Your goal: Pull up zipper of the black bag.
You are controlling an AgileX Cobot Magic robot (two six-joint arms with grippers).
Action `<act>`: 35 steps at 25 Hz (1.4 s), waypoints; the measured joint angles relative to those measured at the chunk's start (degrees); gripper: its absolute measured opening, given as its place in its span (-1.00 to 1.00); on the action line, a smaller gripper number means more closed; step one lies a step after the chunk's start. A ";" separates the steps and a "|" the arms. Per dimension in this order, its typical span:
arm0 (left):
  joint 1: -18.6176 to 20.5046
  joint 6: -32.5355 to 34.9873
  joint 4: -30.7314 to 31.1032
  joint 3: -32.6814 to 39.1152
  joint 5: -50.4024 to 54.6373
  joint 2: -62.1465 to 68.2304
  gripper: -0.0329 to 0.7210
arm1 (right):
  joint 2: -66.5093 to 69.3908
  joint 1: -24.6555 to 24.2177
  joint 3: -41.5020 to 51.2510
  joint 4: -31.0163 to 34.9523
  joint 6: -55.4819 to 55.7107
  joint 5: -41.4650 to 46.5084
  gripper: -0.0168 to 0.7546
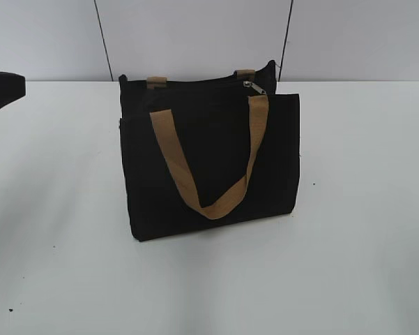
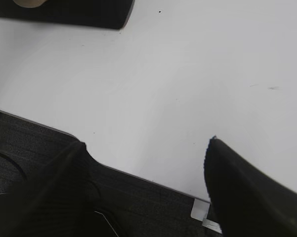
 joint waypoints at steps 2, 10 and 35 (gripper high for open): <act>0.00 0.00 0.00 0.00 -0.38 -0.70 0.30 | 0.00 0.00 0.04 0.00 0.00 -0.07 0.50; 0.00 0.00 0.00 0.00 -0.75 -1.34 0.30 | 0.00 0.00 0.06 3.88 0.58 -0.11 0.50; 2.56 43.83 -53.03 0.00 9.80 -5.60 0.30 | 0.00 0.00 0.06 4.54 0.63 -0.25 0.49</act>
